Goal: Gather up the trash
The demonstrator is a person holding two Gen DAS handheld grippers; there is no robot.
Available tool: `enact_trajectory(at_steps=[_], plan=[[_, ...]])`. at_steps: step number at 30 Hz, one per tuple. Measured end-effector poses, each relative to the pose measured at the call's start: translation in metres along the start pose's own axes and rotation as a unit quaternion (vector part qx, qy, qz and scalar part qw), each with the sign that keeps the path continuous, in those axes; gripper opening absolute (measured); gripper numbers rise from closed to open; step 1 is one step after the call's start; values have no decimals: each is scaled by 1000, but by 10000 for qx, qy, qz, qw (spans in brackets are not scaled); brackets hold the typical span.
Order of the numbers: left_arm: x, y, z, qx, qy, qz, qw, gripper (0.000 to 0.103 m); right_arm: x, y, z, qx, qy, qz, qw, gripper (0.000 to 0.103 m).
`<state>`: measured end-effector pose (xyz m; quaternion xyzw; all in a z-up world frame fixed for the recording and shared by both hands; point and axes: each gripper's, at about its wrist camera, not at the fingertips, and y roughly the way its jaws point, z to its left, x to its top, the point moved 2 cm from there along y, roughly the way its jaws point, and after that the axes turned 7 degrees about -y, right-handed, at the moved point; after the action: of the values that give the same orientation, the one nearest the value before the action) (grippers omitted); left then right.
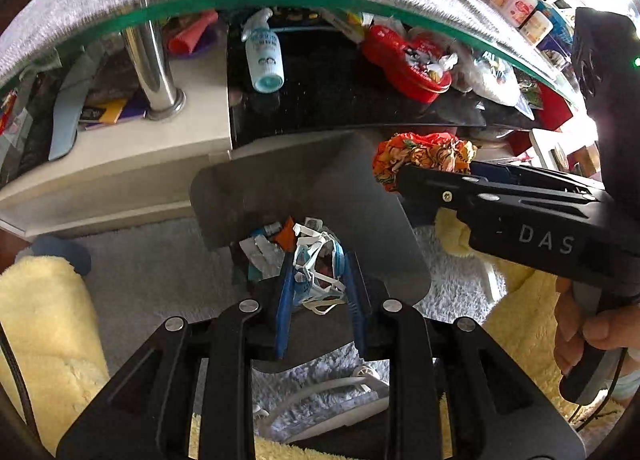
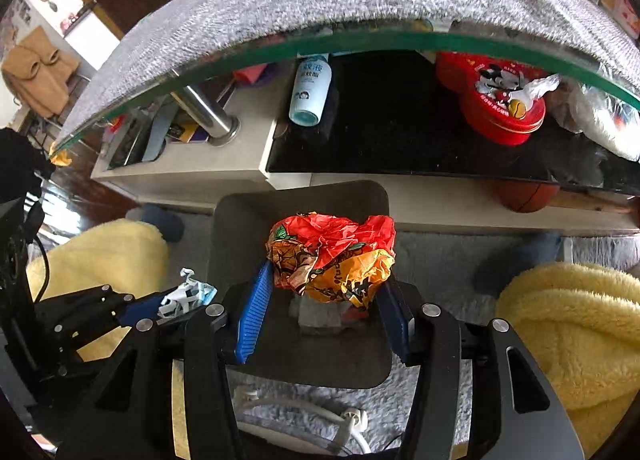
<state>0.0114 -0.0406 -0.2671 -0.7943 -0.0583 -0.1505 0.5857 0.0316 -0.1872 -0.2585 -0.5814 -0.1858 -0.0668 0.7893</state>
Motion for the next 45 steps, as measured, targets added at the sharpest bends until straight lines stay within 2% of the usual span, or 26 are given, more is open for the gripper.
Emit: enact_trajectory(at_steps=[2,4,6,11,16,21,26,31,35,38,45], plan=[[0,3,2,11,-44,49,10000,29,1,0,-2,29,35,15,10000,56],[1,4,3,26,-65,65,10000,36,3,1,-3,59,73,37,9999,62],[3,4,4,66,-83,60,9999,48,4,2,-4,113,116,36,9999,68],[5,0,9,218,-124,24,9997,64,9,-2,-9,60,226,-41,9997,78],[11,-12,16,489,-136,-172,9986,82,11,-10,-22,-154,295,-141,9993,97],[18,-28,17,566,-162,-320,9977,94,11,-27,-27,-283,329,-305,9986,99],[25,-57,8,631,1,-662,9958,95,18,-56,-21,-493,165,-637,9966,99],[33,-91,4,685,-17,-1073,9919,95,28,-101,-15,-874,63,-1229,9885,100],[40,-129,2,840,-74,-1607,9834,95,33,-146,-9,-1427,-75,-1818,9729,100],[44,-160,2,808,-188,-2019,9759,95,34,-173,-6,-1742,-84,-2138,9612,100],[47,-213,-4,778,-275,-2744,9581,95,32,-222,7,-1979,-183,-2693,9423,100]])
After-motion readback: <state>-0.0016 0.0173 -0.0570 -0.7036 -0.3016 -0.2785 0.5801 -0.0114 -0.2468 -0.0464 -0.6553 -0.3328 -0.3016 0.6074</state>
